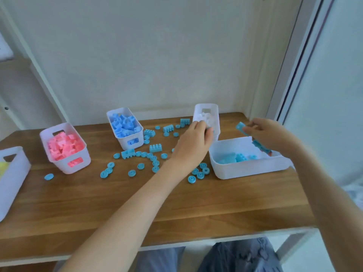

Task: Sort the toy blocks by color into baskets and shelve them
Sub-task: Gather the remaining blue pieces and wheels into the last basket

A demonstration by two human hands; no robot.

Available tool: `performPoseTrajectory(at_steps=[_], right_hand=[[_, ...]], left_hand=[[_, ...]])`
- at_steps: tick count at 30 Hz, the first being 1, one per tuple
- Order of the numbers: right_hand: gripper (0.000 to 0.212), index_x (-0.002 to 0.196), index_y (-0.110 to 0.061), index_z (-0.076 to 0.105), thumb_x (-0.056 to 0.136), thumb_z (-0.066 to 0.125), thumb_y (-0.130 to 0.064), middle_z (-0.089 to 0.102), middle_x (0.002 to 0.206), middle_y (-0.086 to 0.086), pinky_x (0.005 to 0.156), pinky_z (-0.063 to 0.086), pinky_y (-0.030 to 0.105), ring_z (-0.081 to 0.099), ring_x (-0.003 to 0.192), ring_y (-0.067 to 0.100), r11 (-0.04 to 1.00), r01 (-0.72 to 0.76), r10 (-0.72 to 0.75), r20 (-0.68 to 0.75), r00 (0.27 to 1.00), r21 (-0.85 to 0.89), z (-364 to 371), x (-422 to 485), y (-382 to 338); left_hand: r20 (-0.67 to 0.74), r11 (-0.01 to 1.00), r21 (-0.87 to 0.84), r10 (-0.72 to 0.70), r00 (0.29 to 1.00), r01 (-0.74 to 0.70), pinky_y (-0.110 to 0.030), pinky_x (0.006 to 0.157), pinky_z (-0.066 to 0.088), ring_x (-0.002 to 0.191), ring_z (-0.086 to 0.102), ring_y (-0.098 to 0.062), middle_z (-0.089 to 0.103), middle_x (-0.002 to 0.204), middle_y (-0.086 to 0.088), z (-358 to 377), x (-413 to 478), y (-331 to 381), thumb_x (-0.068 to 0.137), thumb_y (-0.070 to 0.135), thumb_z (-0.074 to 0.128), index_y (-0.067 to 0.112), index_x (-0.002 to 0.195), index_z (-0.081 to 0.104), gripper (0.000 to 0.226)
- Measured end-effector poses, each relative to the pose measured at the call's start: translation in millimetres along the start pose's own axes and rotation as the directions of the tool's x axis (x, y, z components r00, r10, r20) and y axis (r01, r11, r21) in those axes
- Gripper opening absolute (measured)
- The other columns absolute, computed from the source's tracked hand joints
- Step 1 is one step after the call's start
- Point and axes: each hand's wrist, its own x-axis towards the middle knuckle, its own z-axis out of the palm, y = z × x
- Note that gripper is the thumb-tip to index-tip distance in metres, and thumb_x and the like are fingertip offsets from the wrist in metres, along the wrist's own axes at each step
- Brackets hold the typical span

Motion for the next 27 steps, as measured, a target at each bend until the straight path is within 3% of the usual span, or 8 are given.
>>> performPoseTrajectory(at_steps=[6, 8, 10, 12, 16, 20, 24, 27], right_hand=[[0.03, 0.077, -0.029, 0.055, 0.091, 0.043, -0.052, 0.064, 0.08, -0.003, 0.074, 0.051, 0.038, 0.061, 0.075, 0.019, 0.992, -0.071, 0.072, 0.005, 0.997, -0.1, 7, 14, 40], [0.03, 0.088, -0.027, 0.058, 0.093, 0.041, -0.051, 0.062, 0.079, -0.009, 0.066, 0.051, 0.025, 0.06, 0.069, 0.009, 0.993, -0.056, 0.055, -0.017, 0.998, -0.102, 9, 13, 42], [0.026, 0.097, -0.019, 0.056, 0.096, 0.044, -0.042, 0.06, 0.078, -0.007, 0.046, 0.041, 0.008, 0.057, 0.059, 0.002, 0.998, -0.024, 0.023, -0.021, 1.0, -0.056, 10, 8, 44], [0.022, 0.1, -0.019, 0.055, 0.097, 0.046, -0.039, 0.06, 0.077, -0.006, 0.044, 0.039, 0.006, 0.055, 0.059, 0.001, 0.994, 0.03, -0.031, -0.01, 0.999, -0.104, 13, 3, 45], [0.023, 0.106, -0.014, 0.06, 0.098, 0.044, -0.029, 0.065, 0.103, 0.004, 0.074, 0.042, 0.023, 0.056, 0.083, 0.017, 0.943, 0.099, -0.068, 0.106, 0.992, -0.318, 25, -2, 52], [0.024, 0.112, -0.008, 0.058, 0.094, 0.054, -0.022, 0.053, 0.119, 0.004, 0.08, 0.034, 0.023, 0.046, 0.091, 0.015, 0.954, 0.144, -0.127, 0.084, 0.988, -0.262, 30, -8, 58], [0.037, 0.128, -0.012, 0.052, 0.094, 0.054, -0.024, 0.044, 0.132, 0.003, 0.1, 0.04, 0.03, 0.044, 0.117, 0.019, 0.949, 0.143, -0.119, 0.101, 0.988, -0.282, 33, -17, 53], [0.041, 0.134, -0.014, 0.049, 0.094, 0.053, -0.025, 0.043, 0.136, 0.001, 0.103, 0.041, 0.03, 0.044, 0.121, 0.019, 0.943, 0.141, -0.114, 0.105, 0.988, -0.3, 33, -22, 49]], left_hand=[[0.299, 0.998, -0.045, -0.037, 0.953, 0.053, -0.03, 0.068, 0.038, 0.079, 0.049, -0.015, 0.05, 0.087, 0.001, 53, 33, 32, 0.102, 0.031, 0.036, 0.016, 0.08, 0.044, 0.027], [0.403, 0.998, 0.028, -0.056, 0.913, 0.048, -0.029, 0.063, 0.035, 0.074, 0.046, -0.014, 0.045, 0.08, 0.003, 62, 32, 31, 0.102, 0.032, 0.035, 0.022, 0.073, 0.039, 0.031], [0.464, 0.995, 0.1, -0.057, 0.884, 0.011, -0.028, 0.062, 0.033, 0.07, 0.045, -0.012, 0.042, 0.077, 0.005, 64, 31, 30, 0.102, 0.032, 0.035, 0.025, 0.072, 0.036, 0.031], [0.482, 0.988, 0.151, -0.063, 0.874, -0.012, -0.027, 0.061, 0.032, 0.068, 0.043, -0.009, 0.042, 0.078, 0.005, 62, 29, 29, 0.102, 0.033, 0.034, 0.023, 0.078, 0.038, 0.027], [0.396, 0.95, 0.261, 0.056, 0.917, -0.171, -0.027, 0.063, 0.034, 0.077, 0.05, -0.015, 0.047, 0.092, 0.002, 59, 16, 32, 0.103, 0.033, 0.034, 0.015, 0.098, 0.05, 0.024], [0.26, 0.894, 0.33, 0.224, 0.939, -0.304, -0.026, 0.069, 0.04, 0.091, 0.059, -0.016, 0.058, 0.105, 0.003, 60, -5, 32, 0.103, 0.036, 0.031, 0.016, 0.106, 0.055, 0.032], [0.221, 0.948, 0.151, 0.246, 0.944, -0.282, -0.026, 0.085, 0.048, 0.104, 0.059, -0.017, 0.059, 0.119, -0.001, 51, -11, 28, 0.1, 0.014, 0.041, 0.014, 0.118, 0.056, 0.023], [0.149, 0.973, -0.015, 0.228, 0.962, -0.229, -0.014, 0.096, 0.037, 0.123, 0.047, -0.018, 0.047, 0.137, -0.003, 42, -20, 23, 0.087, -0.013, 0.046, 0.01, 0.127, 0.053, 0.047]])
